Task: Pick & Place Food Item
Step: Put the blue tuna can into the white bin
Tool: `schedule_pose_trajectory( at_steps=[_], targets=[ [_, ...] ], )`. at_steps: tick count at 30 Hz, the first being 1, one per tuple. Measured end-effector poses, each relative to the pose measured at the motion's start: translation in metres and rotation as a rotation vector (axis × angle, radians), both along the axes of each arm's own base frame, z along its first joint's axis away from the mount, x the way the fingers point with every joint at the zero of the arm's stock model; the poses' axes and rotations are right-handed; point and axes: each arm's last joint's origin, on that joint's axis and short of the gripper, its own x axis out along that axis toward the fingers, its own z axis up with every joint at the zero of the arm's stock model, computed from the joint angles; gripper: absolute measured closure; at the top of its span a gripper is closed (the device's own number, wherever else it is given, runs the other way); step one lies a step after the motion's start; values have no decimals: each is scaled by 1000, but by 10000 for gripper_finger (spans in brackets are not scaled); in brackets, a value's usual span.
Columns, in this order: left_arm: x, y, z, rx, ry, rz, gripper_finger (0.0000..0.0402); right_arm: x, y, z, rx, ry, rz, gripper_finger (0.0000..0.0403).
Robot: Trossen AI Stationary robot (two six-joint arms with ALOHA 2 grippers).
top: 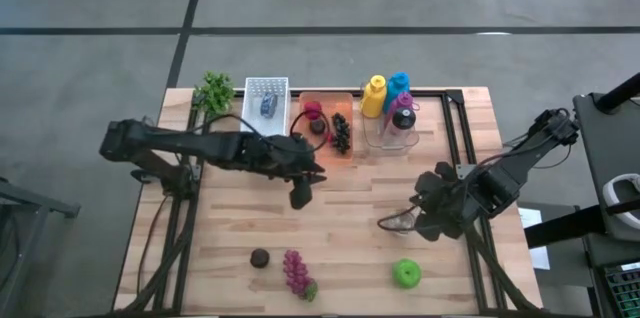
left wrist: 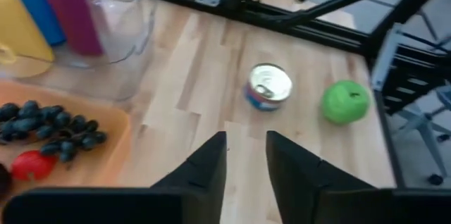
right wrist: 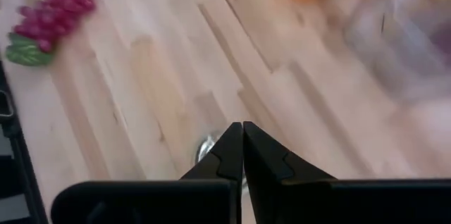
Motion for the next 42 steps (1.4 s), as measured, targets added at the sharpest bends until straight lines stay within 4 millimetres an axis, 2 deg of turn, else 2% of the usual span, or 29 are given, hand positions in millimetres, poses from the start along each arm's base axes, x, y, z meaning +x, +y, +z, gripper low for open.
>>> schedule_pose_trajectory(
  at_steps=[7,15,24,30,37,42],
  targets=[
    [-9,-16,9,-4,-28,-52,330,-2,-7,-40,115,129,-136,394],
    [-23,-20,25,-12,-77,-70,334,6,-17,-70,182,155,-199,394],
    [-36,-22,37,-18,-116,-85,335,15,-37,-90,214,159,-289,394],
    [-38,-22,36,-14,-97,-90,335,20,-45,-104,278,148,-302,394],
    [-38,-22,36,28,-99,-116,335,23,-38,-105,422,185,-210,394],
    [-38,-22,36,28,-98,-116,335,29,-33,-111,435,198,-189,394]
  ],
)
